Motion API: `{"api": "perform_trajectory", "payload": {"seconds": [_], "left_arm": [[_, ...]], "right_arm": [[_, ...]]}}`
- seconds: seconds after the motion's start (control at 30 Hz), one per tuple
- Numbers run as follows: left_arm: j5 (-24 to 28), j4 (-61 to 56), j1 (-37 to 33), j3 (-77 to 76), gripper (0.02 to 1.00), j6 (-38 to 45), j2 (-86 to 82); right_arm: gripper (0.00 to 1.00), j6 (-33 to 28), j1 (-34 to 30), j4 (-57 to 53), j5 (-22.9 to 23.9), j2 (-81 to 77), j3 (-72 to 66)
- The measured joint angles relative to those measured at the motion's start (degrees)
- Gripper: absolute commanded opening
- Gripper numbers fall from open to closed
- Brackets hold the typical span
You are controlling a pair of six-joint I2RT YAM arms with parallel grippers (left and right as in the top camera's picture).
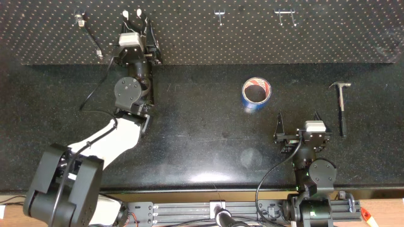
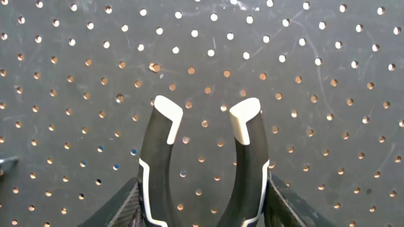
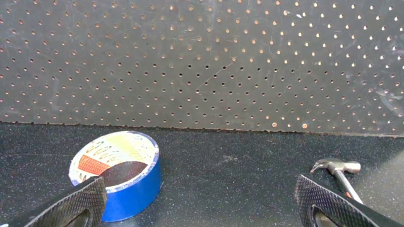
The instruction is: Place Tools Onto Pegboard
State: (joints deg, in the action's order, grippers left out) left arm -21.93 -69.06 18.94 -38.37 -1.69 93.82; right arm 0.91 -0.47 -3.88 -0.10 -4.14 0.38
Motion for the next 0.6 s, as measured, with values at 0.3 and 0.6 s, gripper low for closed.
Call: {"api": "perform_trajectory", "payload": {"seconds": [0.3,0.6], "left_arm": [[0.7,-1.3,-0.8,0.0,0.029,0.0,2.8],[2.4,-1.3,-0.8,0.0,0.029,0.0,3.9]], "right_arm": [[0.963,0.0,0.0,0.0,0.0,0.0,0.0],[0.963,0.0,0.0,0.0,0.0,0.0,0.0]]}}
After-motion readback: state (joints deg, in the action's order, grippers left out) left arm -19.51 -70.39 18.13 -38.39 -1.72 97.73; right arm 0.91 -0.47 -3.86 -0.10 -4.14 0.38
